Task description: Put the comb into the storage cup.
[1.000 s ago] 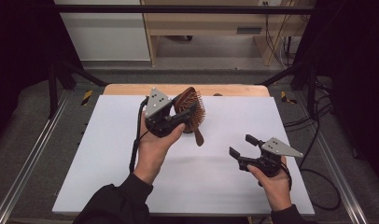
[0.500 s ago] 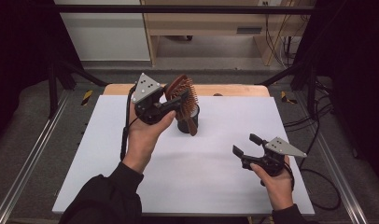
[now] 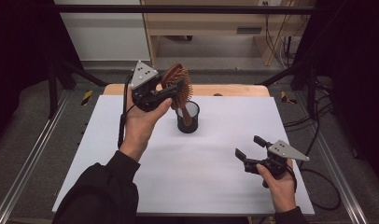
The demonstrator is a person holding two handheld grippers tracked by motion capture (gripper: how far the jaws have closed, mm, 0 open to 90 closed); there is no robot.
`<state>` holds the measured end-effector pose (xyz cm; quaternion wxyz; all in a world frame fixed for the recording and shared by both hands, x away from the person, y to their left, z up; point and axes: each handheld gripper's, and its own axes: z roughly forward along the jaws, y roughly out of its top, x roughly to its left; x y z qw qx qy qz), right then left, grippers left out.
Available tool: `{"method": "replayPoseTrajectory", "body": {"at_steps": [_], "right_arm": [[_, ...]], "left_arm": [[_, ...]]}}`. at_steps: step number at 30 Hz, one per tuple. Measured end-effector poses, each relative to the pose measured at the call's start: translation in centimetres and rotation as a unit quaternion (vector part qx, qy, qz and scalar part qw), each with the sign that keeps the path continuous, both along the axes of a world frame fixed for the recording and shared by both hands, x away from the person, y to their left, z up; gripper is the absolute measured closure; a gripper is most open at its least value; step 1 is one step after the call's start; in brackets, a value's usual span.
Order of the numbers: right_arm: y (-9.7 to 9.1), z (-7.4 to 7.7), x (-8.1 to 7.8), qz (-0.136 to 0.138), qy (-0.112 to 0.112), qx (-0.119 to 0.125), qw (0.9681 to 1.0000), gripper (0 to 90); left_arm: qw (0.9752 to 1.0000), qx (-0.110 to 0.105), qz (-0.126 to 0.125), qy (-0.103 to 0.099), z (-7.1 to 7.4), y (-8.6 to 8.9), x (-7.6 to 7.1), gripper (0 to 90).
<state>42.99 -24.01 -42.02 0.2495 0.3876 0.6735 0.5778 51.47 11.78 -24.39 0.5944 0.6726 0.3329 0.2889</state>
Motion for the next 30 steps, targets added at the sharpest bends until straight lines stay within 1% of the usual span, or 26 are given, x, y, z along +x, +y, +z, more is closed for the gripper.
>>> {"method": "replayPoseTrajectory", "body": {"at_steps": [4,5,8,16,17,23,24,25,27,30], "right_arm": [[0.1,-0.1,0.1,0.003,0.002,-0.004,1.0,9.9],[0.1,-0.2,0.1,0.003,0.005,-0.003,1.0,9.9],[0.0,-0.3,0.2,0.002,0.006,-0.003,1.0,9.9],[0.1,-0.3,0.2,0.004,0.005,-0.005,1.0,9.2],[0.1,-0.3,0.2,0.003,0.006,-0.005,1.0,9.2],[0.1,-0.4,0.3,0.003,0.007,-0.008,0.9999,9.2],[0.1,-0.4,0.3,0.003,0.007,-0.007,0.9999,9.2],[0.1,-0.4,0.3,0.003,0.007,-0.007,0.9999,9.2],[0.1,-0.4,0.3,0.002,0.006,-0.008,0.9999,9.2],[0.0,-0.5,0.3,0.001,0.007,-0.01,0.9999,9.1]], "left_arm": [[1.0,-0.006,0.004,0.003,-0.2,0.1,0.4,52.5],[1.0,-0.007,0.005,0.005,-0.2,0.1,0.5,52.4],[0.9999,-0.003,0.012,0.004,-0.3,0.1,0.9,52.4],[0.9998,0.003,0.019,0.0,-0.1,-0.1,1.8,52.4],[0.9998,0.006,0.02,-0.002,-0.1,-0.2,2.2,52.4],[0.9993,0.019,0.03,-0.007,-0.4,-0.6,3.2,52.3],[0.999,0.026,0.034,-0.011,-0.5,-0.8,3.5,52.4],[0.999,0.026,0.034,-0.011,-0.5,-0.8,3.5,52.3],[0.9983,0.04,0.041,-0.013,-0.8,-1.2,4.2,52.3],[0.9975,0.049,0.048,-0.016,-1.2,-1.7,4.8,52.3]]}}
